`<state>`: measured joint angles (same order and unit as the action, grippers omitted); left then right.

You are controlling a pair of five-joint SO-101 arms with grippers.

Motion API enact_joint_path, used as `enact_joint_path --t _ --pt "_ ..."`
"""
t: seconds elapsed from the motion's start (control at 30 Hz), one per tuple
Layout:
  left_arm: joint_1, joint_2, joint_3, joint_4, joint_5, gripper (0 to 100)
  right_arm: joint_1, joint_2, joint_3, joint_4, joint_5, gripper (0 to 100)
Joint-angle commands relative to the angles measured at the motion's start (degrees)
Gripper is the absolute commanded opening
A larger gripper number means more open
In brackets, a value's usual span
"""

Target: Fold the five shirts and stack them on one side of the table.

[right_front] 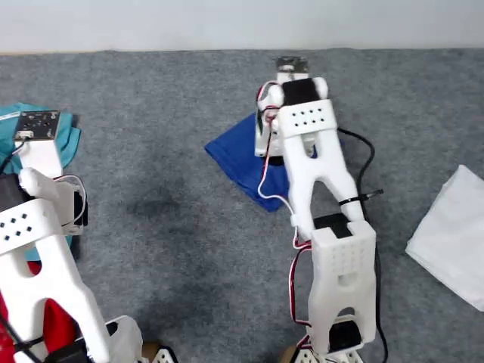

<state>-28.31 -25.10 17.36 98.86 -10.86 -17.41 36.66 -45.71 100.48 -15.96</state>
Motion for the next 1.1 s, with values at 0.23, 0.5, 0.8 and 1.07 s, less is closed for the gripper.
enact_joint_path --t 0.23,0.5,0.8,1.07 --pt "-0.26 -2.02 -1.89 1.49 0.62 7 4.0 12.09 -0.09 0.04 -0.97 0.9" --pt "-0.18 -2.02 -1.89 1.49 0.62 7 4.0 10.77 -2.55 1.89 -0.88 0.9" --pt "-0.18 -2.02 -1.89 1.49 0.62 7 -0.13 -6.2 -1.23 2.15 -0.79 0.9" --pt "-0.18 -2.02 -1.8 1.49 0.62 7 -3.56 -6.73 18.81 1.19 -2.55 0.9"
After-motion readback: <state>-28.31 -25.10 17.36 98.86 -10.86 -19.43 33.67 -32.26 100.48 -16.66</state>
